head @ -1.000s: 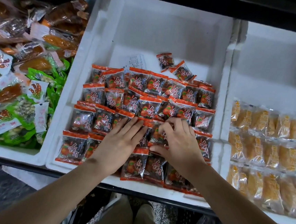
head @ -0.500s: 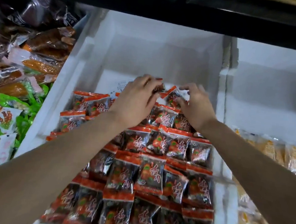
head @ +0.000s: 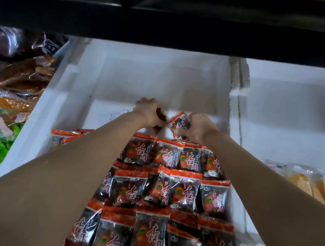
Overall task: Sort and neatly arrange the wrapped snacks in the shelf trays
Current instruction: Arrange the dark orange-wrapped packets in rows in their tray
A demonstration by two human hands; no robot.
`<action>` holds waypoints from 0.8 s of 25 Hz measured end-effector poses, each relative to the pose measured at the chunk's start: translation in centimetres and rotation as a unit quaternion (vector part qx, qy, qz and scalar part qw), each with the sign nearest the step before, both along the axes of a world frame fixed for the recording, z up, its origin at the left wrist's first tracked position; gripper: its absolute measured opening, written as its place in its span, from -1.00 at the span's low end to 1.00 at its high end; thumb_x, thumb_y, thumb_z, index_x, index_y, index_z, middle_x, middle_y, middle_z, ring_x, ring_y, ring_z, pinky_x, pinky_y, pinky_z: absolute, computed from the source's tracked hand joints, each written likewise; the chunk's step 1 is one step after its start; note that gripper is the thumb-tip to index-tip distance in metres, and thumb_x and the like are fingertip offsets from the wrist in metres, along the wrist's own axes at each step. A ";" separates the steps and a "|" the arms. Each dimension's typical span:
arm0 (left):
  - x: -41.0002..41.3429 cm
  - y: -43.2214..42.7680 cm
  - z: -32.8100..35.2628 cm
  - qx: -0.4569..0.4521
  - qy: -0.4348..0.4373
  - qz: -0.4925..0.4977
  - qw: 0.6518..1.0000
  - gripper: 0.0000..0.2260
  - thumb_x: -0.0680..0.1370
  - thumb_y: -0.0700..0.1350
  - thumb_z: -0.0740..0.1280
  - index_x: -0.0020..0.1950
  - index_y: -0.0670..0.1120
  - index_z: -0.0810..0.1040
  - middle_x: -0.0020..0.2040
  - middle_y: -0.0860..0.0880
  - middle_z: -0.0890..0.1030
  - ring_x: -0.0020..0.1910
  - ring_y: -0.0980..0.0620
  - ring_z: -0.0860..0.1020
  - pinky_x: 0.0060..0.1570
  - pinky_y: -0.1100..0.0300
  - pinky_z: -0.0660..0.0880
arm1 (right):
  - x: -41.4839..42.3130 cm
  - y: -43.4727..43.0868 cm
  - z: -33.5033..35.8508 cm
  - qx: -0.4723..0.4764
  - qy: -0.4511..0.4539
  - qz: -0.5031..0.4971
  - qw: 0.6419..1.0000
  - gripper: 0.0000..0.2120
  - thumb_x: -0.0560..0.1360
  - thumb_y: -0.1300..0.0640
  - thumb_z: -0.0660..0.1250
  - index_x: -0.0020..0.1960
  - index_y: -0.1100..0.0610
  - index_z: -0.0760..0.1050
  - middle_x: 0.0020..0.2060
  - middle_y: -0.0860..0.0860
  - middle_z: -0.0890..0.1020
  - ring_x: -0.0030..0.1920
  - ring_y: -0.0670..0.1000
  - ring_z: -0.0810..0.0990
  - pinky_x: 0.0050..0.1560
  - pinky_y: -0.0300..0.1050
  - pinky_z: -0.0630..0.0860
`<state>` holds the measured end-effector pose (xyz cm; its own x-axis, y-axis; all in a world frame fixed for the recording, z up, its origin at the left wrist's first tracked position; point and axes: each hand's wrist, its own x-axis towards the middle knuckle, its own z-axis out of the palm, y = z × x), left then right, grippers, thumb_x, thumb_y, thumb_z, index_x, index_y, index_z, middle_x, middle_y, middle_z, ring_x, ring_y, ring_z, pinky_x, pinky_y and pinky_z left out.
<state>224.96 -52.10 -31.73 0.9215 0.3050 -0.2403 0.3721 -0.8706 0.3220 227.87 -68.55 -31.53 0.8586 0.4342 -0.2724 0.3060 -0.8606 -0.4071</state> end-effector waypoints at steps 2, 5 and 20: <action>-0.3 -0.4 0.5 -0.054 -0.039 0.038 0.997 -0.49 0.35 -0.04 0.54 0.20 -0.18 0.47 0.20 -0.16 0.50 0.17 -0.13 0.47 0.05 0.19 0.40 | -0.3 0.1 0.5 0.004 -0.036 -0.002 0.999 -0.64 0.48 -0.03 0.36 0.14 0.20 0.47 0.08 0.17 0.60 0.11 0.19 0.54 0.08 -0.05 0.44; -1.7 -0.9 2.5 -0.109 -0.146 0.065 0.981 -0.58 0.36 -0.09 0.54 0.12 -0.19 0.49 0.09 -0.08 0.56 0.05 -0.06 0.50 -0.18 0.39 0.25 | -0.9 -0.2 2.1 0.061 -0.105 -0.053 0.991 -0.64 0.53 -0.03 0.27 0.20 0.19 0.39 0.05 0.19 0.59 0.08 0.23 0.55 0.05 0.04 0.50; -17.9 -1.9 7.7 -0.423 -0.226 0.203 0.854 -0.87 0.47 -0.18 0.42 -0.04 0.04 0.61 -0.13 0.03 0.68 -0.09 0.06 0.63 0.02 0.23 0.52 | -13.3 -6.7 5.9 0.275 0.093 -0.028 0.956 -0.67 0.49 0.22 0.33 0.06 -0.13 0.27 -0.14 0.00 0.62 -0.24 0.10 0.62 -0.28 0.06 0.52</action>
